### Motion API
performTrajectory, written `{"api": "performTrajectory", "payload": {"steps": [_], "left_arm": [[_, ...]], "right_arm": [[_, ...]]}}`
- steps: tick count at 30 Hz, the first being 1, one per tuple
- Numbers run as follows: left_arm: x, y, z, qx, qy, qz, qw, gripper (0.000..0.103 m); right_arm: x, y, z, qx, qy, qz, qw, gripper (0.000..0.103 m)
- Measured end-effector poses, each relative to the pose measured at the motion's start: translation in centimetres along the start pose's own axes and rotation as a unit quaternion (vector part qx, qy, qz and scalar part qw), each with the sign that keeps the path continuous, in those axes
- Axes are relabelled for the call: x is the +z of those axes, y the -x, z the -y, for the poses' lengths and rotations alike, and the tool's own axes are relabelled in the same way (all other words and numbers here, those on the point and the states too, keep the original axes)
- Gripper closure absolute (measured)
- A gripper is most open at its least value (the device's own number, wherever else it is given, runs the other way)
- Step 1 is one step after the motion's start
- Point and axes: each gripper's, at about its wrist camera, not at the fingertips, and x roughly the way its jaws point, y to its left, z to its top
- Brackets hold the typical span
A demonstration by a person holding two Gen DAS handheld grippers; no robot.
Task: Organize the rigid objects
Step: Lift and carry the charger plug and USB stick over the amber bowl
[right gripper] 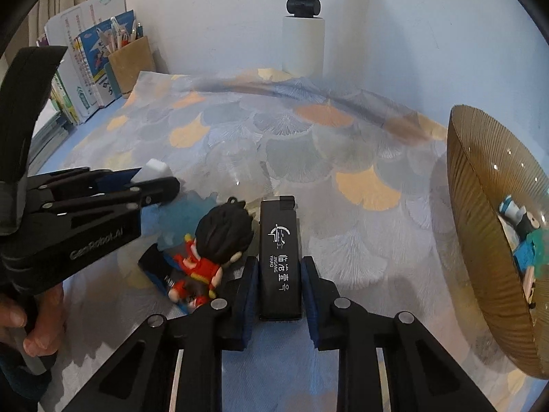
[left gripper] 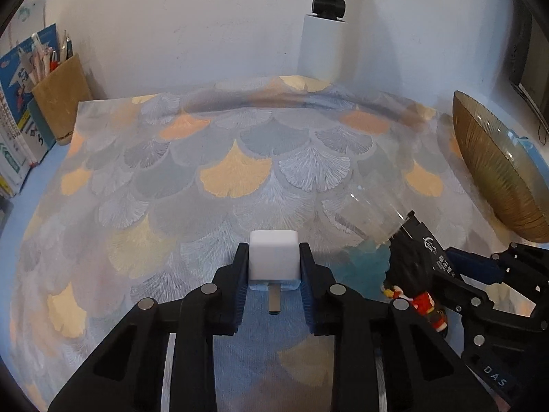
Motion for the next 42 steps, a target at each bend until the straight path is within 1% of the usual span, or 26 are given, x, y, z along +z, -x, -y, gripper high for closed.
{"api": "performTrajectory", "payload": {"steps": [3,8,10,12,14,16,18,19,20,22,24,26,27,30,33,35,38,42], "left_arm": [[-1.0,0.8,-0.2,-0.003,0.009,0.000,1.0000,0.079],[-3.2,2.7,-0.6,0.001,0.028,0.006,0.9996,0.079],[-4.2,3.5,-0.8,0.004,0.036,0.008,0.9993,0.079],[-5.0,4.1,-0.9,0.009,0.046,0.009,0.9989,0.079],[-5.7,4.6,-1.0,0.008,0.054,0.011,0.9984,0.079],[-6.1,4.9,-0.9,0.005,0.058,0.014,0.9982,0.079],[-6.4,5.0,-0.8,0.005,0.059,0.019,0.9981,0.079],[-6.5,5.0,-0.6,0.012,0.056,0.021,0.9982,0.079],[-6.5,5.0,-0.5,0.014,0.053,0.024,0.9982,0.079],[-6.6,5.2,-0.2,0.017,0.045,0.031,0.9984,0.079],[-6.7,5.2,0.0,0.018,0.037,0.034,0.9986,0.079],[-6.7,5.4,0.0,0.018,0.035,0.037,0.9985,0.079],[-6.7,5.4,0.0,0.017,0.036,0.039,0.9985,0.079],[-6.7,5.5,-0.2,0.017,0.039,0.041,0.9983,0.079],[-6.8,5.7,0.2,0.022,0.034,0.043,0.9983,0.079],[-6.8,5.8,0.6,0.021,0.027,0.044,0.9984,0.079],[-6.8,6.2,1.0,0.011,0.027,0.045,0.9986,0.079],[-5.9,7.4,2.3,-0.005,0.021,0.060,0.9979,0.079]], "right_arm": [[-1.4,1.0,0.2,0.001,0.004,-0.001,1.000,0.079],[-6.1,4.3,1.5,0.016,0.004,-0.001,1.000,0.079],[-8.3,5.8,1.9,0.014,0.014,0.001,1.000,0.079],[-9.8,6.9,2.1,0.014,0.019,-0.001,1.000,0.079],[-10.9,7.8,2.2,0.023,0.020,-0.006,1.000,0.079],[-11.8,8.5,2.2,0.018,0.023,-0.015,0.999,0.079],[-12.1,8.7,2.0,0.013,0.020,-0.017,1.000,0.073],[-12.1,8.6,2.0,0.015,0.017,-0.017,1.000,0.067],[-11.9,8.4,1.7,0.013,0.017,-0.016,1.000,0.066],[-11.5,7.9,1.2,-0.005,0.020,-0.011,1.000,0.066],[-11.2,7.6,0.7,-0.014,0.024,-0.006,1.000,0.066],[-11.1,7.5,0.1,-0.006,0.027,0.000,1.000,0.079],[-11.2,7.6,-0.5,0.007,0.030,0.004,1.000,0.079],[-11.9,8.0,-2.8,0.007,0.061,0.011,0.998,0.079],[-12.6,8.7,-4.8,0.042,0.075,0.006,0.996,0.079],[-12.9,9.3,-5.4,0.045,0.085,0.009,0.995,0.079],[-12.8,10.4,-4.7,0.034,0.082,0.021,0.996,0.079],[-11.9,12.1,-1.0,0.023,0.038,0.042,0.998,0.079]]}}
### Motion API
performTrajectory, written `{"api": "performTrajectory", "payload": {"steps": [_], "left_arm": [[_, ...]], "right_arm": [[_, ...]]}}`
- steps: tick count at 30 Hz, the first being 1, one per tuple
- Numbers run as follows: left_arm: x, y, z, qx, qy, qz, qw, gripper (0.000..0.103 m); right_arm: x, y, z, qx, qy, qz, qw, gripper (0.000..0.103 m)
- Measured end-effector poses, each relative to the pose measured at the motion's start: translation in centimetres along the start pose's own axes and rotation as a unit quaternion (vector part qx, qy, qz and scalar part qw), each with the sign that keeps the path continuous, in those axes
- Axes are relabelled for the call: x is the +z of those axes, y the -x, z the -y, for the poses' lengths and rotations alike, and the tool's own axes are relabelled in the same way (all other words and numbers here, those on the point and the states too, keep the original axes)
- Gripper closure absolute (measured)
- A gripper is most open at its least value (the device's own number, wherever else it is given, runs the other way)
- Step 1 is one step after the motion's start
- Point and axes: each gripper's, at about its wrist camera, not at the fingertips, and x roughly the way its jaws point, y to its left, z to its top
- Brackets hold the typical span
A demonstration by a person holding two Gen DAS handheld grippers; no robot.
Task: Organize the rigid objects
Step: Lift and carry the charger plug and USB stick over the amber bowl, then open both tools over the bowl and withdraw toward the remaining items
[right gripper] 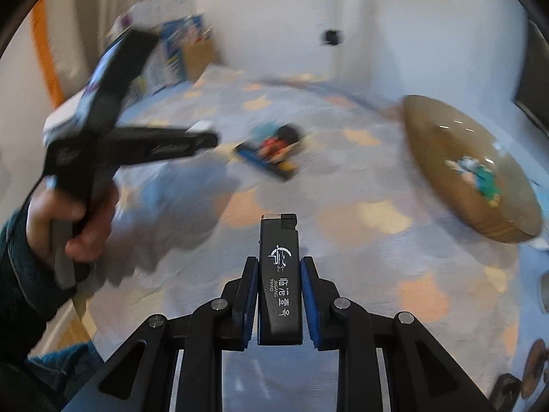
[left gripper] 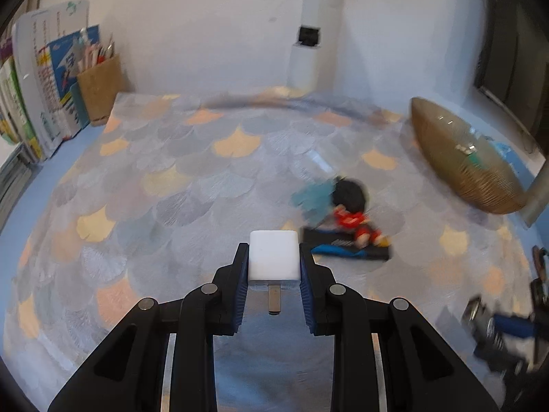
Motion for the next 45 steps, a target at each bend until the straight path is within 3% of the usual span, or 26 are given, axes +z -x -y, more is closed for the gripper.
{"api": "performTrajectory", "payload": {"steps": [6,17,21,28,33,35,37,42,45], "left_arm": [[3.6,1.3,3.6,-0.029,-0.012,0.033,0.9990,0.079],[14.0,3.8,15.1,-0.093,-0.073,0.104,0.9875,0.079],[14.4,1.1,17.9,-0.106,-0.082,0.076,0.9880,0.079],[11.6,-4.2,21.1,-0.116,-0.102,0.014,0.9879,0.079],[11.4,-4.9,22.1,-0.115,-0.112,0.010,0.9869,0.077],[11.6,-4.2,21.9,-0.113,-0.109,0.025,0.9873,0.048],[11.8,-3.1,21.0,-0.113,-0.097,0.040,0.9879,0.032],[11.3,0.6,16.3,-0.098,-0.074,0.071,0.9898,0.032],[10.6,3.1,11.7,-0.073,-0.042,0.090,0.9923,0.032]], "right_arm": [[2.2,3.2,6.3,-0.053,-0.062,0.037,0.996,0.079],[10.0,11.3,16.6,-0.144,-0.127,0.123,0.974,0.079],[10.4,10.1,19.7,-0.127,-0.167,0.109,0.972,0.079],[7.9,5.3,22.8,-0.103,-0.220,0.051,0.969,0.079],[7.9,4.5,23.0,-0.101,-0.210,0.038,0.972,0.079],[8.1,4.6,23.1,-0.101,-0.214,0.040,0.971,0.074],[7.9,4.9,23.4,-0.105,-0.226,0.046,0.967,0.063],[7.3,6.0,22.2,-0.091,-0.236,0.052,0.966,0.060],[8.0,6.9,19.5,-0.070,-0.216,0.060,0.972,0.060]]}}
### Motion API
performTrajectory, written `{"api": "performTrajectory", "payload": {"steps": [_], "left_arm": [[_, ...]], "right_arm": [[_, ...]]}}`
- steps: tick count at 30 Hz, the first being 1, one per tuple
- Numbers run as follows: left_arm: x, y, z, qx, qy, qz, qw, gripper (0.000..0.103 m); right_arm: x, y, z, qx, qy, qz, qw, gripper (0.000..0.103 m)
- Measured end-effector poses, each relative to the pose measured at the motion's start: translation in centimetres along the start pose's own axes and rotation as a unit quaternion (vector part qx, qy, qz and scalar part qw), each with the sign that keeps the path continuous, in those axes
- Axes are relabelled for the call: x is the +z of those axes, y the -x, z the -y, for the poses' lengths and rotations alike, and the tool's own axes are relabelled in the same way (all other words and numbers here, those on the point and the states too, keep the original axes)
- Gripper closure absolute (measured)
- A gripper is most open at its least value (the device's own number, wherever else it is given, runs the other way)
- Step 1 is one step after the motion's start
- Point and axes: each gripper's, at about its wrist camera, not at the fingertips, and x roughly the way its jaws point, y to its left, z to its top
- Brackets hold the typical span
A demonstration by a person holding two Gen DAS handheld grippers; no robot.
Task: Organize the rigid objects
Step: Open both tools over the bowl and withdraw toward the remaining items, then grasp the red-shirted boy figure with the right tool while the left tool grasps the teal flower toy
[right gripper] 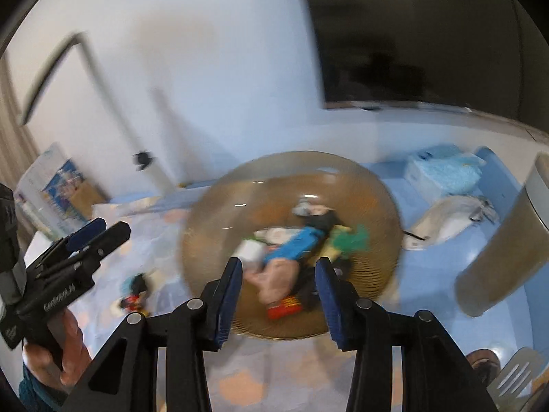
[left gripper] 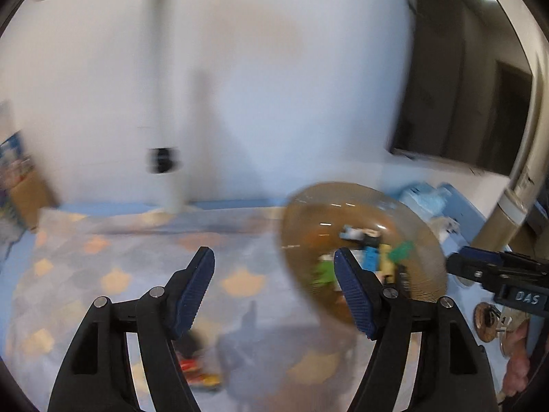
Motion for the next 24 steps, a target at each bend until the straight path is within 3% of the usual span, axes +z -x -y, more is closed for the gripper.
{"api": "performTrajectory", "payload": {"steps": [6,11,16,21,24], "left_arm": [[-1.9,5.0,-8.9,0.072,0.072,0.016,0.9947,0.032],[-4.2,6.4,-13.5,0.107,0.106,0.010,0.9885,0.031],[-7.7,5.0,-15.6,0.175,0.113,-0.005,0.9779,0.030],[-10.7,2.6,-16.9,0.187,0.119,-0.035,0.9746,0.030],[-11.8,2.0,-16.6,0.227,0.102,-0.032,0.9679,0.030]], "right_arm": [[-1.0,1.8,-9.2,0.036,0.099,0.019,0.994,0.054],[-3.7,0.3,-14.9,0.051,0.155,-0.002,0.987,0.053],[-7.9,-3.8,-16.5,0.070,0.148,-0.042,0.986,0.050],[-10.9,-7.1,-15.6,0.080,0.130,-0.055,0.987,0.050],[-11.8,-8.4,-15.1,0.078,0.128,-0.055,0.987,0.050]]}}
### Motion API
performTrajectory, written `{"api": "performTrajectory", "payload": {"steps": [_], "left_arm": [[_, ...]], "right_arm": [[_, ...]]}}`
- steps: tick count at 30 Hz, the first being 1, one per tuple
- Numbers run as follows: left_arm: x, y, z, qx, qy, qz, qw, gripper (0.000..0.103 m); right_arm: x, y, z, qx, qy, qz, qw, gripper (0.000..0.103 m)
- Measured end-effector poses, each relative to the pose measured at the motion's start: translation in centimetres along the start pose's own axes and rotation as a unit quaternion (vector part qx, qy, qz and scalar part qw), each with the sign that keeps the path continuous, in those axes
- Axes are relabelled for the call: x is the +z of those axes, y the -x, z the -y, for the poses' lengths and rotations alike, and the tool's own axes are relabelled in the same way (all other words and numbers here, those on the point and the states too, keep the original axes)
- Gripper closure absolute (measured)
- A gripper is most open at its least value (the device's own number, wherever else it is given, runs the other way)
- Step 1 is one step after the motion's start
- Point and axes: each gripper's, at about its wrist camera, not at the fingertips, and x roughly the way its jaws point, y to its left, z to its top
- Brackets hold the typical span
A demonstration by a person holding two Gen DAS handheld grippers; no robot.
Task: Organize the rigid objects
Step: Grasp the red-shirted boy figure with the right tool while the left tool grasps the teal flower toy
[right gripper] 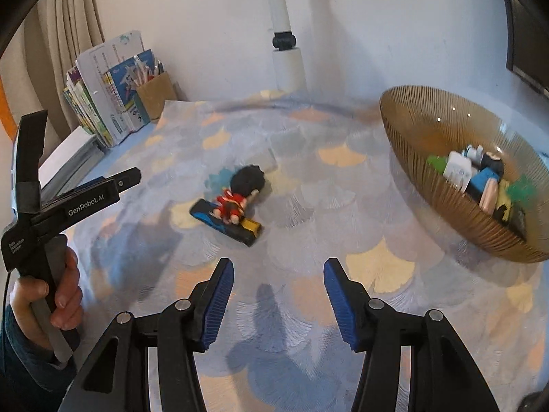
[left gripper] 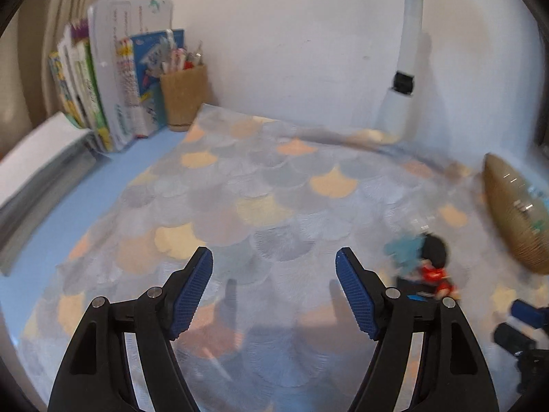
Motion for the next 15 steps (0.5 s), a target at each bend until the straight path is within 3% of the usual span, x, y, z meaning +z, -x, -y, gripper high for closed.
{"api": "performTrajectory", "payload": {"steps": [3,5,15], "left_arm": [[-0.7,0.0,0.9,0.027,-0.017,0.013,0.9994,0.030],[-0.7,-0.1,1.2,0.026,-0.023,0.010,0.9994,0.030],[-0.7,-0.8,0.6,0.016,-0.010,-0.007,0.9998,0.029]], "right_arm": [[-0.4,-0.4,-0.2,-0.007,0.013,0.004,1.000,0.048],[-0.7,-0.6,-0.3,-0.014,0.014,0.008,1.000,0.043],[-0.6,-1.2,0.8,-0.026,-0.016,-0.002,1.000,0.040]]}}
